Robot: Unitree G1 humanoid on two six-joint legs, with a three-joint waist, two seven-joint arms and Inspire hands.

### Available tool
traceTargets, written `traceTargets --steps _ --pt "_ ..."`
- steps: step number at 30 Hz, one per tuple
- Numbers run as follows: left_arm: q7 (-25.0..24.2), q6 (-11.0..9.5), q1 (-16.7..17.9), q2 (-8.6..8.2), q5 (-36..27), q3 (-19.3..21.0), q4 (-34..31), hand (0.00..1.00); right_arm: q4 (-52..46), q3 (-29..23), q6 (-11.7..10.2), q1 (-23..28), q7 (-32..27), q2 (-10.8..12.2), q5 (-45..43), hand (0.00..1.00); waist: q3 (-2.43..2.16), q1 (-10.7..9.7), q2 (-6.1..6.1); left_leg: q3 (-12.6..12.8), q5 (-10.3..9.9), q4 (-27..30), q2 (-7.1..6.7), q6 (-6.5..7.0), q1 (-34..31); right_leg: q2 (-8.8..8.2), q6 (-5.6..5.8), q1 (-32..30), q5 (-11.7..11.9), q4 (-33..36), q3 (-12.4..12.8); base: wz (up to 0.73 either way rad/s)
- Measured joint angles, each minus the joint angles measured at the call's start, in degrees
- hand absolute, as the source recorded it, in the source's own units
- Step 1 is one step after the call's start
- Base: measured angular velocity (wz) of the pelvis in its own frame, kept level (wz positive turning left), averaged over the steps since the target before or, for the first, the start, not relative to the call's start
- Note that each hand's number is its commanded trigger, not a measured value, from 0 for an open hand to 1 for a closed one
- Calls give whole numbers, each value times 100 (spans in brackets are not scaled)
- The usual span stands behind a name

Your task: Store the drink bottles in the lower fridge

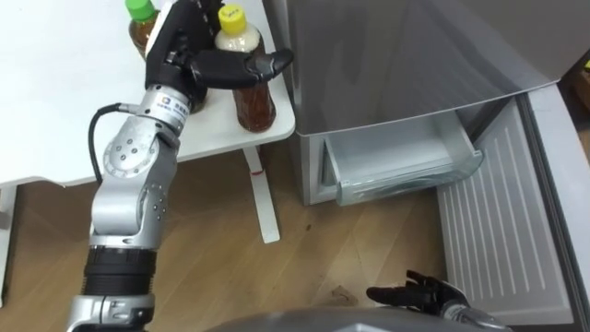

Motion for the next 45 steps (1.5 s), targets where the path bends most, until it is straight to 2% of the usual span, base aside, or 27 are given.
traceTargets --steps 20,29,40,43,45 --pt "-169 -9 0 2 -5 -178 12 100 3 -3 -4 -6 -43 -7 -108 0 -7 -15 1 23 0 4 0 0 8 0 0 5 0 0 4 0" --pt "-194 -27 1 0 -6 -177 118 100 24 -29 0 3 -254 -11 -109 0 -49 -10 69 25 0 7 1 0 19 0 0 9 0 1 11 0" --pt "-100 -38 6 -43 -12 -260 110 100 32 20 4 -29 -201 -9 -25 0 -22 64 18 47 0 -2 10 1 41 -1 0 2 0 35 13 0" --pt "-39 -56 6 -46 -15 -291 93 100 21 35 5 -27 -204 -7 -25 0 -35 94 16 54 0 -7 15 1 30 2 0 -45 0 43 5 0" --pt "41 -91 6 -44 -10 -358 80 100 -54 190 3 -17 -214 -29 -58 0 -66 157 35 65 0 -2 24 1 -14 5 0 -102 0 91 4 -5"
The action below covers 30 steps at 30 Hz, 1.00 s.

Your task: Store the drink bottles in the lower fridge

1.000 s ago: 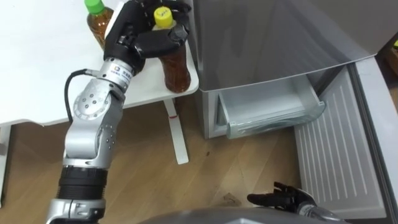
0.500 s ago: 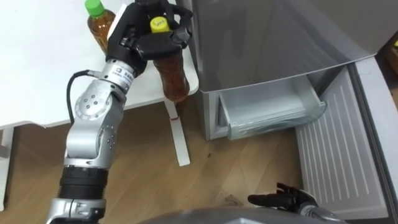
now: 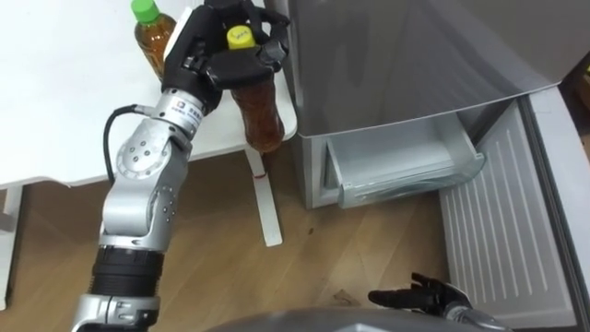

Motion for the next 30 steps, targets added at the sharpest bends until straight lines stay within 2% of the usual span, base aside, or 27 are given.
traceTargets --steps 8,11,14,20,24,30 --pt "104 -155 33 -67 -8 -277 -11 100 -425 337 -8 16 51 38 -556 0 -5 206 -54 -14 3 8 -4 3 7 -3 0 17 0 3 -29 1" --pt "115 -214 71 -69 -143 -316 -9 100 -500 418 0 -24 178 48 -687 0 2 248 -90 -25 3 10 -8 5 20 -6 0 23 0 4 -43 1" --pt "155 -233 71 -75 -317 -323 11 100 -898 602 2 -22 344 53 -808 0 29 322 -140 -12 4 9 -8 5 44 -6 0 19 0 2 -35 -4" --pt "151 -221 84 -83 -328 -386 11 100 -2584 750 70 94 706 63 -1219 0 28 406 -153 -4 9 24 -9 13 61 -13 0 53 0 33 -14 -1" --pt "167 -229 139 -84 -434 -511 12 100 -3365 992 77 89 907 25 -1229 0 53 542 -157 -10 9 22 -9 13 105 -12 0 112 0 9 -33 1" --pt "176 -160 654 -53 -409 -549 23 100 -4252 1192 131 91 1312 75 -1400 0 77 557 -181 -34 8 37 -9 13 42 -12 0 73 0 16 -69 1"
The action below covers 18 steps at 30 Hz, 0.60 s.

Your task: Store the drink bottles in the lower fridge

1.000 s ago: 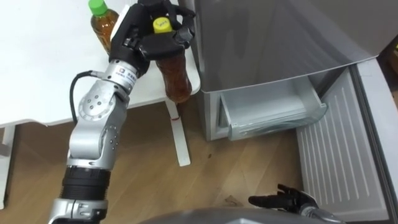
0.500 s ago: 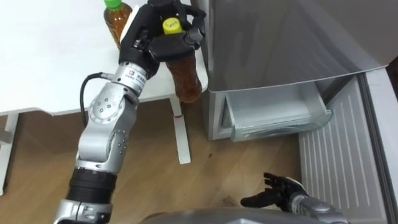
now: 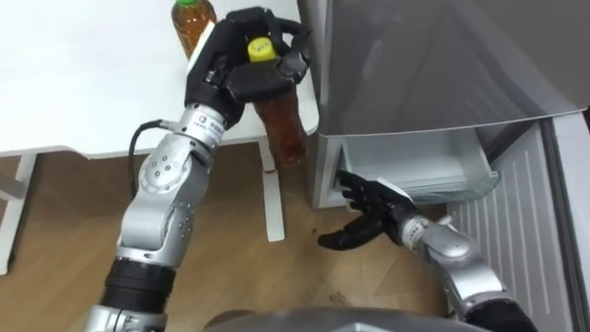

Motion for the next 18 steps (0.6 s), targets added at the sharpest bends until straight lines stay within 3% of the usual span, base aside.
traceTargets --steps 4,10,12,18 --pt "-3 161 95 88 126 -11 19 100 -224 -10 1 -69 101 146 106 0 5 -19 -3 -59 0 66 -6 0 -88 -2 0 -42 0 8 -1 6" --pt "-25 159 96 81 212 -21 45 100 -680 -16 5 -171 290 185 501 0 48 -18 64 -131 0 74 -14 0 -127 2 0 -37 0 -5 5 5" --pt "-33 164 96 66 210 -70 118 100 -673 -7 116 -220 334 170 648 0 58 -19 79 -132 0 75 -14 0 -135 2 0 -38 0 -5 -1 0" --pt "-145 191 92 -42 203 -183 120 100 -673 16 176 -285 547 155 756 0 75 -24 102 -147 0 104 -12 0 -193 2 0 -79 0 -6 -42 1"
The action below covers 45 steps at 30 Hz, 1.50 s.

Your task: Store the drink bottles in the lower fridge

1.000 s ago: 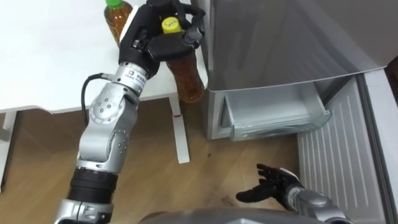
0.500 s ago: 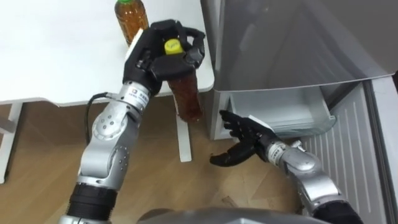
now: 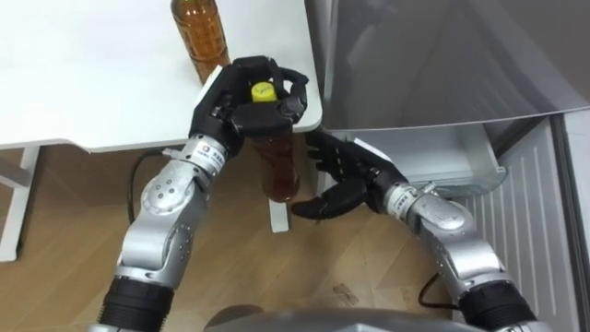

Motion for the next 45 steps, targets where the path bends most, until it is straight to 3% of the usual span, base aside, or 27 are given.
traceTargets --steps 8,17,18,19,20,42,43,44,45 --pt "-208 4 -1 -92 -30 -206 -6 100 1 247 71 -97 229 11 228 0 -5 5 -10 -58 0 42 -2 0 -60 1 0 -17 0 4 -87 4" --pt "-290 33 -1 -67 -24 -239 -6 100 81 280 84 -98 488 10 241 0 -27 4 -62 -60 0 49 -2 0 -40 0 -1 -5 1 6 -79 0" --pt "-290 33 -1 -62 -23 -245 -6 100 82 280 94 -99 492 10 245 8 -29 4 -65 -60 0 51 -2 0 -38 0 -2 -2 1 6 -78 0" --pt "-290 33 -1 -44 -23 -261 -6 100 85 290 125 -99 502 11 265 65 -34 7 -73 -60 0 53 -2 0 -33 -1 -2 2 1 6 -77 0" --pt "-290 34 -1 -35 -23 -270 -6 100 92 298 139 -99 511 12 278 100 -37 8 -77 -60 0 54 -2 0 -30 -1 -2 5 2 6 -76 0" --pt "-286 50 -5 -62 -123 -436 -40 98 275 465 187 -170 660 -52 353 100 -33 -2 -30 -57 0 85 8 0 -46 0 -8 -28 5 90 -77 0" --pt "-285 50 -5 -63 -123 -437 -40 73 275 478 187 -170 665 -52 353 100 -33 -5 -31 -55 0 85 7 0 -47 -1 -8 -32 5 90 -75 0" --pt "-286 50 -5 -67 -130 -441 -40 18 276 499 188 -169 668 -51 355 100 -33 -4 -31 -54 0 85 7 0 -48 -1 -8 -35 5 92 -75 0" --pt "-286 50 -5 -73 -133 -443 -40 0 276 504 188 -170 671 -49 356 100 -33 -3 -31 -54 0 85 7 0 -48 -1 -8 -35 5 92 -75 0"
